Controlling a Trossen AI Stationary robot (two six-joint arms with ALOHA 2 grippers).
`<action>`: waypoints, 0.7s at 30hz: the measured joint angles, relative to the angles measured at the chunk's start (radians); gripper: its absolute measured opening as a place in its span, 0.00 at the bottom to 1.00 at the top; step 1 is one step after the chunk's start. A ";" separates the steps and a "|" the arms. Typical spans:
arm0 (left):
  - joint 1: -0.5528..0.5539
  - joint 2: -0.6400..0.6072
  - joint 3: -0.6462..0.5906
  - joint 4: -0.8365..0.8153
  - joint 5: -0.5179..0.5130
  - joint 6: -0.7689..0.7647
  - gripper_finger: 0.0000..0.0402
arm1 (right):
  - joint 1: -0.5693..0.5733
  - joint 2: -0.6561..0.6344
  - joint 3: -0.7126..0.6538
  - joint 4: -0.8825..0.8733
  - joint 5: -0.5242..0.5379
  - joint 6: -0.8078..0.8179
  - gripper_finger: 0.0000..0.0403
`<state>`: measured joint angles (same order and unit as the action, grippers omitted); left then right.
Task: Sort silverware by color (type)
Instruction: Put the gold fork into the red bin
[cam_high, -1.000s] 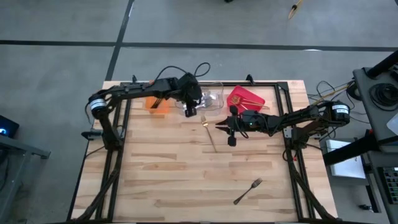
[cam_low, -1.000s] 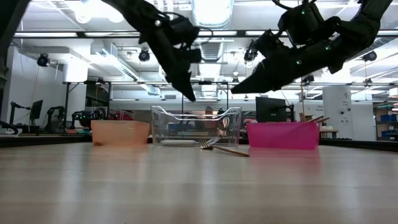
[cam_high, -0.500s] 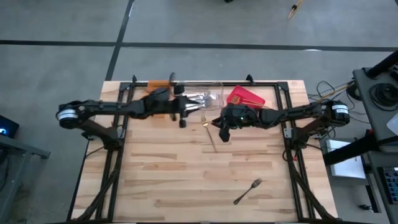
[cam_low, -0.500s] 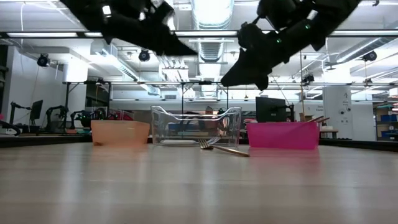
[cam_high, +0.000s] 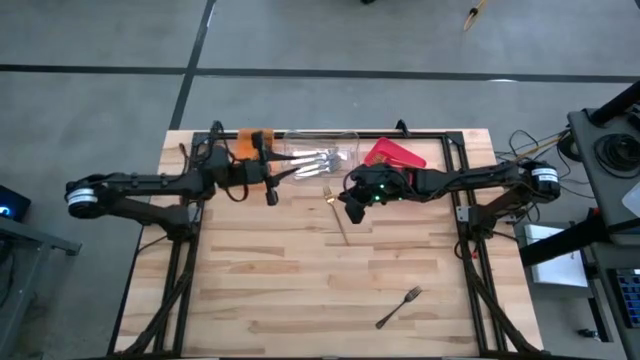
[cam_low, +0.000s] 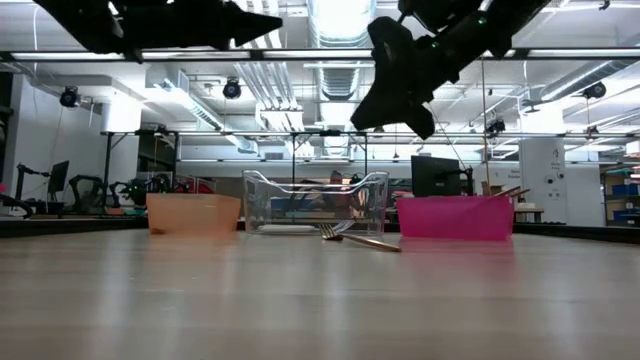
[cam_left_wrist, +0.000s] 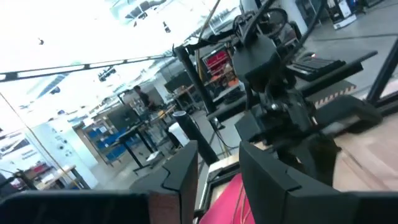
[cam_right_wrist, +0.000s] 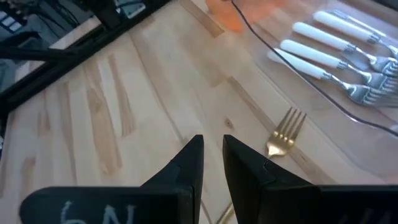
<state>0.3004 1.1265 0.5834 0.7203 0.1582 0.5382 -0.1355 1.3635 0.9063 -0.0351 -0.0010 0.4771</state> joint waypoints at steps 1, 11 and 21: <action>0.000 -0.015 -0.010 -0.006 -0.003 0.008 0.25 | 0.001 0.009 0.013 -0.015 0.000 0.006 0.13; 0.000 -0.163 -0.098 -0.019 -0.175 0.036 0.25 | 0.006 0.163 0.233 -0.308 0.004 0.043 0.13; 0.000 -0.266 -0.128 -0.053 -0.176 -0.001 0.25 | 0.006 0.345 0.442 -0.645 0.002 0.104 0.13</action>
<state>0.3008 0.8605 0.4557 0.6670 -0.0179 0.5377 -0.1291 1.7086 1.3482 -0.6796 0.0009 0.5806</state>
